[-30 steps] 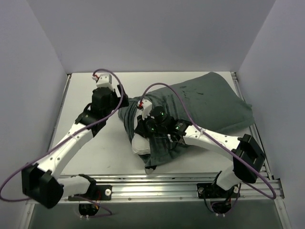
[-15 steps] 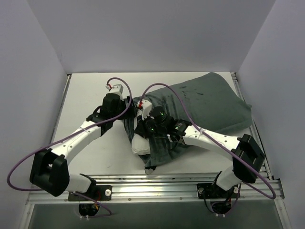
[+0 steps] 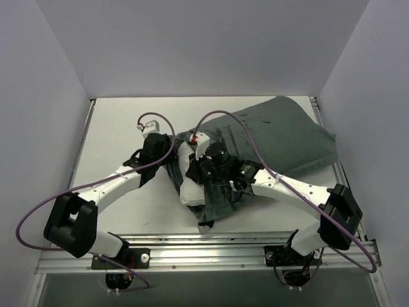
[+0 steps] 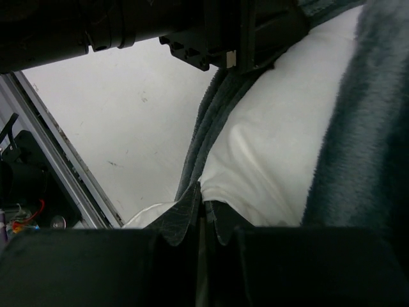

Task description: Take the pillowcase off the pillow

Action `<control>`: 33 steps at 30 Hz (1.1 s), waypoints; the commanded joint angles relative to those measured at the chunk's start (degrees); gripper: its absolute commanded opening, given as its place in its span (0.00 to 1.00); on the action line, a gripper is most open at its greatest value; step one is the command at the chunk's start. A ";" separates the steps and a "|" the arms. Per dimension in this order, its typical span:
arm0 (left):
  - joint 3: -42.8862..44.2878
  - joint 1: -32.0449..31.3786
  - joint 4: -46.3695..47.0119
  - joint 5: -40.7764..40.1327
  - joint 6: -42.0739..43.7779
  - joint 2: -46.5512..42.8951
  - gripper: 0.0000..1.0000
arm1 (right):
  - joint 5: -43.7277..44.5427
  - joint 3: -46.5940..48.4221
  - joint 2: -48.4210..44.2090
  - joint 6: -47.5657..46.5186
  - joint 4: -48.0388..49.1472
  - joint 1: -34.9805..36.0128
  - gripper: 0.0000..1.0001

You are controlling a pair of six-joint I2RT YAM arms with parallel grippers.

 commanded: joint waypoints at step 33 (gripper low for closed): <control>-12.47 0.19 7.15 3.43 -2.48 -12.12 0.02 | 31.91 20.06 16.96 -18.36 -21.05 2.76 0.88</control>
